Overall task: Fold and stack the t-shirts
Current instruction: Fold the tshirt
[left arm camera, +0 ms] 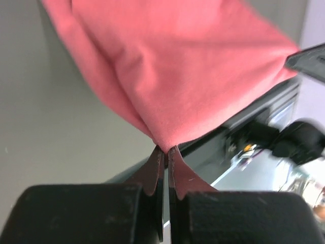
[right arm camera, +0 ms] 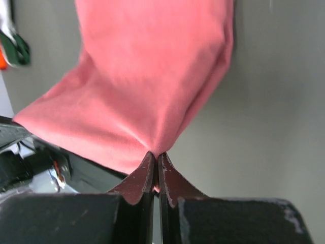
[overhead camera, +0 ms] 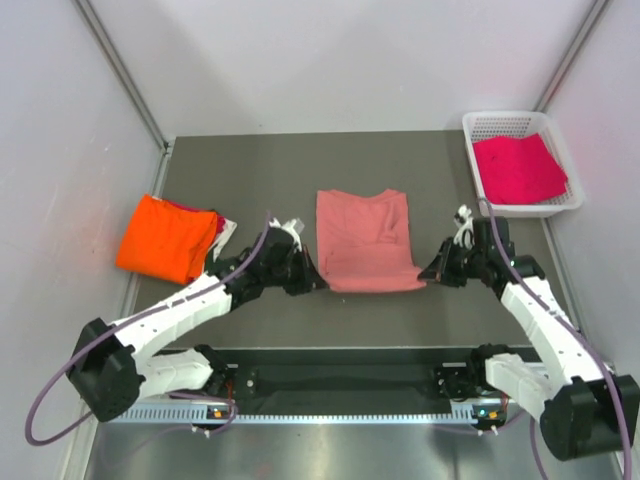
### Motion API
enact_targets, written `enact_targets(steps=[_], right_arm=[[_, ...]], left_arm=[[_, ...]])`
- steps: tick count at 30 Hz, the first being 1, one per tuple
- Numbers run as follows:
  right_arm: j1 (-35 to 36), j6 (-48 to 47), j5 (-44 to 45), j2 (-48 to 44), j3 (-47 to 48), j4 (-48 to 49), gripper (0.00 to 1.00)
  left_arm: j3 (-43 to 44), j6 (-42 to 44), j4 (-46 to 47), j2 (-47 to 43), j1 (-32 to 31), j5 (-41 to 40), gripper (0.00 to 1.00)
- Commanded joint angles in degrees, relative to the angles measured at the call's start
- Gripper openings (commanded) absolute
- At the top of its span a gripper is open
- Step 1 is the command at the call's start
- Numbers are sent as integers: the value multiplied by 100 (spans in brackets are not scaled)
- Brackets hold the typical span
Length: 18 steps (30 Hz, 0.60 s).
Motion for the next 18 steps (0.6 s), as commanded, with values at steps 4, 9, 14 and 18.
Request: enact_targets(steps=[4,9,14,18], right_arm=[[-91,-197,376,1394,1757,192,0],[-275,-215,289,2749,3152,306,0],[-390,30,200,4603,4481,788,0],[-460,434,419,5887,5684,1457,45]], left_arm=[[1627,544,-458,773,1000,136,0],[2820,852,-450,2089,1730,295,0],[4245,975,-310,3919,2310,497,0],[6239,1001,-589,5789,2593,798,69]])
